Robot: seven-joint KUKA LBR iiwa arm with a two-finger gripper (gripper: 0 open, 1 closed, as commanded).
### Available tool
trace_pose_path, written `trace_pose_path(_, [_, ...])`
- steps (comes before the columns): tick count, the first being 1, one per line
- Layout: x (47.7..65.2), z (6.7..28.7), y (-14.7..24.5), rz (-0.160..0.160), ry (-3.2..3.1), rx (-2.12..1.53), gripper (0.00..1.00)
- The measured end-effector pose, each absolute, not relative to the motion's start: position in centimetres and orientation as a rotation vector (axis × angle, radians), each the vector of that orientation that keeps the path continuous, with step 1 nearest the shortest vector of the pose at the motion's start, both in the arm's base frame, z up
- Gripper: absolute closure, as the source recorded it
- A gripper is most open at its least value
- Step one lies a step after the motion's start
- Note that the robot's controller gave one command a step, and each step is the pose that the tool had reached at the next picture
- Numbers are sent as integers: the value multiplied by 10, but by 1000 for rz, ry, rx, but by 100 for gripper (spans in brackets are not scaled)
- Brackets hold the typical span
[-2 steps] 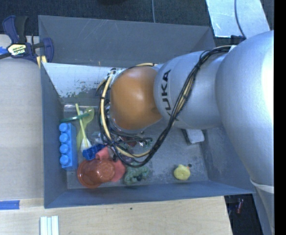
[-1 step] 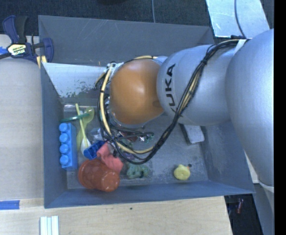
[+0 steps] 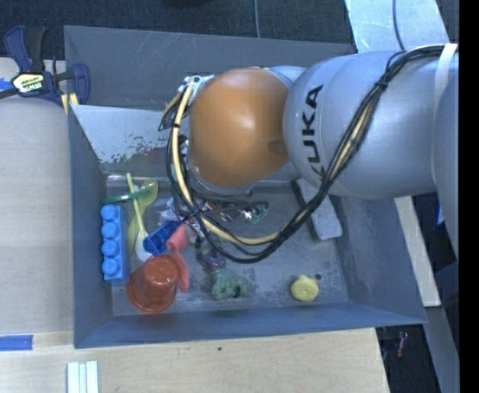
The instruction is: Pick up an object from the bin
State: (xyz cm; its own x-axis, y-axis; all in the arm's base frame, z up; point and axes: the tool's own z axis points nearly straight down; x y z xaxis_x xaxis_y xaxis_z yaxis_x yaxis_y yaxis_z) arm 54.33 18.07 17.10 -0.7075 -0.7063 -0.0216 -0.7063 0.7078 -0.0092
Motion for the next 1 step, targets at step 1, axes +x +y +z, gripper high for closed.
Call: trace_pose_path(1, [543,253,184,0,2827,-1324,100])
